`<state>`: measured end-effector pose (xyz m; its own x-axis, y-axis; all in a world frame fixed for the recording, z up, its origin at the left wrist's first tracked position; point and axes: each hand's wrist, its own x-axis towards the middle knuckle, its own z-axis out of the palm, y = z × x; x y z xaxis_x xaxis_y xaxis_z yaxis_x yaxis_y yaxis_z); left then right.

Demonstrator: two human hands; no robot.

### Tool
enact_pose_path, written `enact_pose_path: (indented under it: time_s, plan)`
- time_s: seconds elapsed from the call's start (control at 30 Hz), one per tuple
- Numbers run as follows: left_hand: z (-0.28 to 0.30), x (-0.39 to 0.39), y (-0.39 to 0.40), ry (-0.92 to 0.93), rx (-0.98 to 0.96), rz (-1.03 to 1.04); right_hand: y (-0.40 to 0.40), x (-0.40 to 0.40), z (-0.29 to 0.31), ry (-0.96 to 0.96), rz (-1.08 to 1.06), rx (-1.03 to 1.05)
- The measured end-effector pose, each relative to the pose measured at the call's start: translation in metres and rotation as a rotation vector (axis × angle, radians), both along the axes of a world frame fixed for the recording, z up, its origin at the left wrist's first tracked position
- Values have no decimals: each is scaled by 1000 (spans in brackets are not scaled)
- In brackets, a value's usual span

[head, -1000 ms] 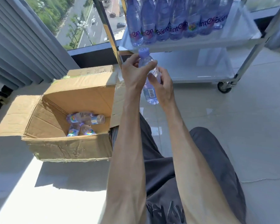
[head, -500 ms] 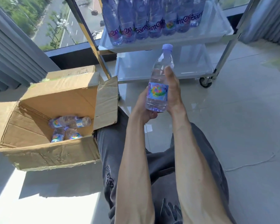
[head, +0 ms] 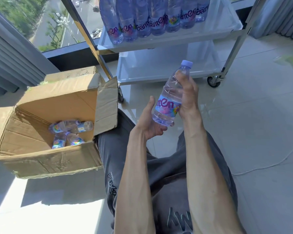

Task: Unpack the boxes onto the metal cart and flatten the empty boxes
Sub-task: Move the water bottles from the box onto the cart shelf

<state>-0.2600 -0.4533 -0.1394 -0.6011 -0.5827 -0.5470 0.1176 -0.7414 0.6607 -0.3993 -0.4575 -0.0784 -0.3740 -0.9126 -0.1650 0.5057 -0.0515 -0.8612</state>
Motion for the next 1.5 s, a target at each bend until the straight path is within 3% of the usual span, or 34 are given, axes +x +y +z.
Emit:
enact_pose_path:
  time_s: [0.07,0.27,0.53,0.67,0.87,1.03,1.2,1.33,1.5]
  plan:
    - [-8,-1,7,34,-4,-29,0,-6,-3,6,-8,-2]
    - [-26,-15,7,264,-41,164,-12,-13,2,180,-69,4]
    - [-25,-40,-12,488,-9,399,-33,-14,12,504,34,-86]
    - [-10,-54,-45,431,-82,408,-39,-21,7,627,21,-57]
    - [10,-97,-97,282,-186,381,-87,-63,22,801,-54,352]
    - [35,-151,-171,2,-340,341,-145,-105,34,773,-300,354]
    - [69,-190,-257,-802,-502,654,-211,-146,36,756,-468,261]
    - [68,-217,-309,-1056,-696,519,-269,-172,28,795,-489,211]
    - [50,-228,-337,-1295,-675,529,-318,-181,1,866,-394,146]
